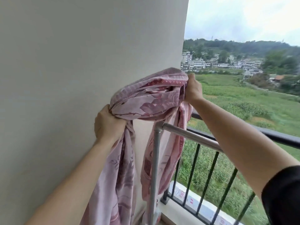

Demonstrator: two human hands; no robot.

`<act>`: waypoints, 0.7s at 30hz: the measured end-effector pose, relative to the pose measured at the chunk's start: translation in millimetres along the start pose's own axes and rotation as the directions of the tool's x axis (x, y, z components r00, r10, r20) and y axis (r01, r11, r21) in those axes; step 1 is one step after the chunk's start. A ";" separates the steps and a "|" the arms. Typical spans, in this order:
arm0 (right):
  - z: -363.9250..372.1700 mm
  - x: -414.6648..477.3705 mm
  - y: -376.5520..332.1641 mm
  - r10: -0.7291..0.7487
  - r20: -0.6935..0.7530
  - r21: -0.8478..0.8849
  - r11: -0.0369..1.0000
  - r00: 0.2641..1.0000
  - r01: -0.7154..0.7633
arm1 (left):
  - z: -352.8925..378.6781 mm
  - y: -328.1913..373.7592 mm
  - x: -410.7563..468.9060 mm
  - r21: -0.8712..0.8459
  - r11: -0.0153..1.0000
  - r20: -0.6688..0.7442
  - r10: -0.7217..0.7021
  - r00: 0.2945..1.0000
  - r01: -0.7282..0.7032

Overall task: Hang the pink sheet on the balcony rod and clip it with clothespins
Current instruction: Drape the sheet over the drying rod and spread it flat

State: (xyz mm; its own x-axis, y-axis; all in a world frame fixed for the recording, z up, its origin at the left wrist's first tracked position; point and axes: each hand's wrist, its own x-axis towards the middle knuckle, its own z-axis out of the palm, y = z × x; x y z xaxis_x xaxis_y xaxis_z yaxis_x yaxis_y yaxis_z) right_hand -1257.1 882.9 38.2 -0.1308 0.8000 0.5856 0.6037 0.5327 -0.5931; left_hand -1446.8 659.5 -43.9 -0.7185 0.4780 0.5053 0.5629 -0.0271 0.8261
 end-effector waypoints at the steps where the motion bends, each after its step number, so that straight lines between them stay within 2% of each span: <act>1: -14.3 5.3 1.9 -0.001 -0.043 0.032 0.999 0.999 0.002 | 4.4 7.0 0.1 -0.039 0.999 0.042 0.001 0.999 0.000; 5: -87.4 8.3 19.2 0.015 -0.181 0.137 0.990 0.983 0.010 | 33.3 44.8 -15.2 -0.216 0.976 0.216 0.061 0.975 -0.013; 9: -145.9 -19.7 41.5 0.199 -0.257 0.430 0.900 0.946 -0.073 | 68.0 72.6 -46.1 -0.261 0.964 0.284 0.130 0.950 -0.054; 10: -153.3 -28.4 51.0 0.221 -0.271 0.440 0.894 0.937 -0.083 | 76.3 76.4 -54.6 -0.246 0.967 0.291 0.143 0.946 -0.071; 11: -160.3 -37.3 61.0 0.207 -0.275 0.376 0.922 0.939 -0.093 | 84.6 78.6 -63.2 -0.225 0.970 0.306 0.158 0.939 -0.090; 12: -167.6 -45.1 72.5 0.157 -0.237 0.240 0.966 0.959 -0.099 | 93.4 79.1 -72.0 -0.197 0.974 0.338 0.175 0.925 -0.113; 13: -174.7 -52.8 83.8 0.103 -0.134 0.051 0.994 0.986 -0.097 | 102.7 77.9 -81.6 -0.163 0.977 0.386 0.191 0.902 -0.138; 14: -180.2 -60.8 95.5 0.082 0.020 -0.174 0.982 0.996 -0.077 | 111.7 75.2 -92.0 -0.125 0.979 0.442 0.198 0.875 -0.159; 16: -185.5 -81.4 113.2 0.175 0.278 -0.540 0.841 0.945 0.003 | 123.8 68.4 -111.5 -0.072 0.983 0.502 0.180 0.846 -0.166; 18: -184.2 -105.3 126.1 0.271 0.353 -0.696 0.715 0.896 0.058 | 127.7 63.7 -121.7 -0.074 0.988 0.473 0.154 0.867 -0.135; 21: -181.1 -127.8 138.0 0.392 0.404 -0.722 0.691 0.826 0.025 | 130.2 61.4 -122.6 -0.113 0.990 0.460 0.124 0.879 -0.081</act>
State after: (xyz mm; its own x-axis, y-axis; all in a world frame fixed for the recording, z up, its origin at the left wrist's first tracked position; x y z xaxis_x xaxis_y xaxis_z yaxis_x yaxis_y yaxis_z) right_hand -1014.6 804.2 -18.4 -0.1891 0.9816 0.0278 0.9820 0.1891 0.0040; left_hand -1270.9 713.6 -87.6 -0.3742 0.8205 0.4322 0.5694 -0.1645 0.8054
